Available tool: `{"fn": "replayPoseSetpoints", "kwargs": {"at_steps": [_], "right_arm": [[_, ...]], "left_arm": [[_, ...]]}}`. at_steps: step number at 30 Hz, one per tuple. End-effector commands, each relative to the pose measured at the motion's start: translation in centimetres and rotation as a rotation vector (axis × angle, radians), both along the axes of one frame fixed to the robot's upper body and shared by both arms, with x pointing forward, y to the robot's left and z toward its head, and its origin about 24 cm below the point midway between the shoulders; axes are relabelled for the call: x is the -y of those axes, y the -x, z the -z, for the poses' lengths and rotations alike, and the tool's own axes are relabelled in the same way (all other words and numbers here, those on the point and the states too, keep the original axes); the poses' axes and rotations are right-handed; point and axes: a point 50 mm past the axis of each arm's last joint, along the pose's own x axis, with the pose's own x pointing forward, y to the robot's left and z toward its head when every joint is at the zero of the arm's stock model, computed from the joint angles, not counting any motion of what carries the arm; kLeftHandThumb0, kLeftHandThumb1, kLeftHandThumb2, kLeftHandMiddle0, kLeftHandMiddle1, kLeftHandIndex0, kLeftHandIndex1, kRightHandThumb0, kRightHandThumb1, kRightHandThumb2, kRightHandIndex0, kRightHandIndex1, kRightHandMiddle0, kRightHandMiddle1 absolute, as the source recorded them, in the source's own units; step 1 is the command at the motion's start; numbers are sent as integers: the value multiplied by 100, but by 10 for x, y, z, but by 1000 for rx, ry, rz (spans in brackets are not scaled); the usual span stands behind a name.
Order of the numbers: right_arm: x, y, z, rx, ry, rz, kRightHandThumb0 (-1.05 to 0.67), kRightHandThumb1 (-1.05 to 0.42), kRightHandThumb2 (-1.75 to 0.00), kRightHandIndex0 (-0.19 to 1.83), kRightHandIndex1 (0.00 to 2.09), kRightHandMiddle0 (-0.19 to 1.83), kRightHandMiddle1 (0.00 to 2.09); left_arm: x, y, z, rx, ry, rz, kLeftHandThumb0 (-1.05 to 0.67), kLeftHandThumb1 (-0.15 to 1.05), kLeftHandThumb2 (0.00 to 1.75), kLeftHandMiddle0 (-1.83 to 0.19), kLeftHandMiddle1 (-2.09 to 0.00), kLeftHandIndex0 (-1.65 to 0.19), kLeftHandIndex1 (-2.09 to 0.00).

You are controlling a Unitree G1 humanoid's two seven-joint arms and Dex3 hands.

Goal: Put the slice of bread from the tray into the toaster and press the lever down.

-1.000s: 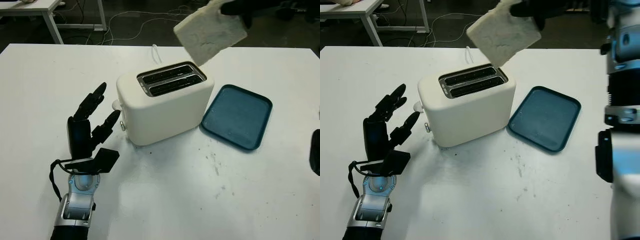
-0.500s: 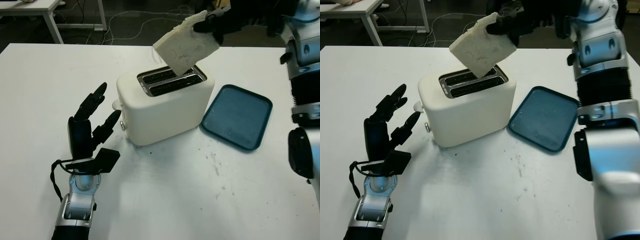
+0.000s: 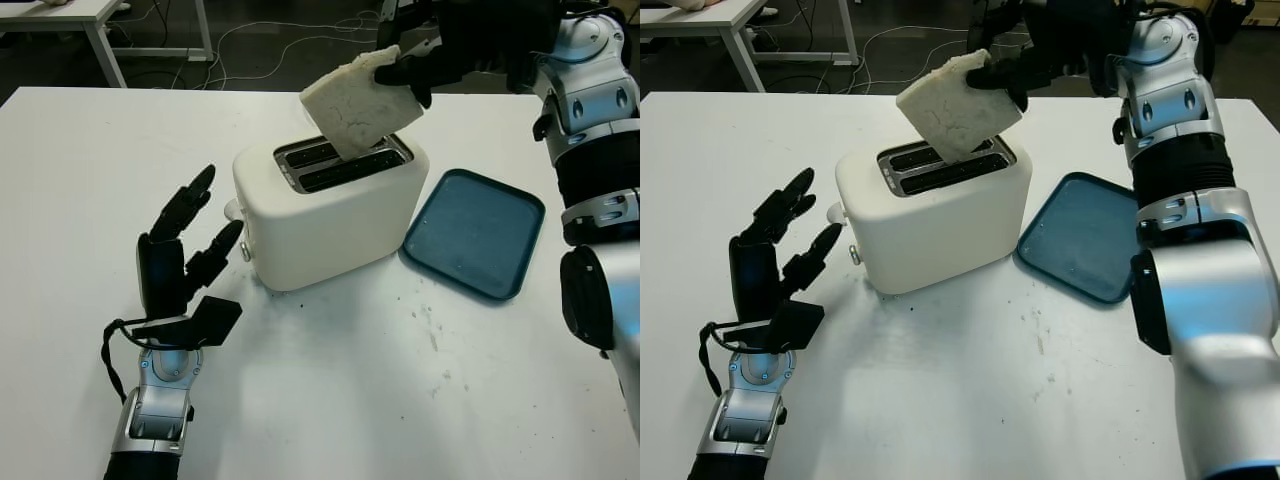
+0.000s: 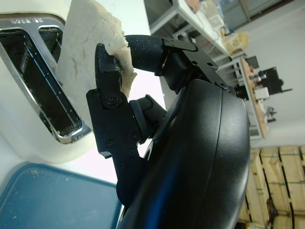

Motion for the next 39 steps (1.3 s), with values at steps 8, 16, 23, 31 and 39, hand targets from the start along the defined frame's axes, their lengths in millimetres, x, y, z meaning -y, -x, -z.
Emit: {"fn": "replayPoseSetpoints", "kwargs": {"at_steps": [8, 16, 23, 31, 39], "right_arm": [[-2, 4, -19, 76, -36, -29, -47, -92, -32, 104, 175, 81, 175], [-2, 7, -26, 90, -69, -43, -47, -92, -31, 106, 175, 81, 175], [-4, 9, -27, 97, -73, -51, -44, -92, -34, 107, 175, 81, 175], [-6, 8, -18, 50, -73, -86, -44, -92, -34, 106, 175, 80, 175], [-8, 8, -5, 51, -17, -91, -48, -92, -30, 104, 175, 79, 175]], "left_arm": [[0, 1, 0, -5, 10, -1, -49, 92, 20, -50, -52, -61, 0], [0, 1, 1, -7, 7, 0, -49, 92, 19, -51, -51, -61, 0], [1, 2, 1, -10, 11, 2, -50, 92, 20, -51, -50, -61, 0], [0, 1, 2, -6, 16, 8, -49, 92, 20, -51, -49, -60, 0], [1, 2, 2, -9, 5, -4, -49, 92, 21, -51, -49, -61, 0]]}}
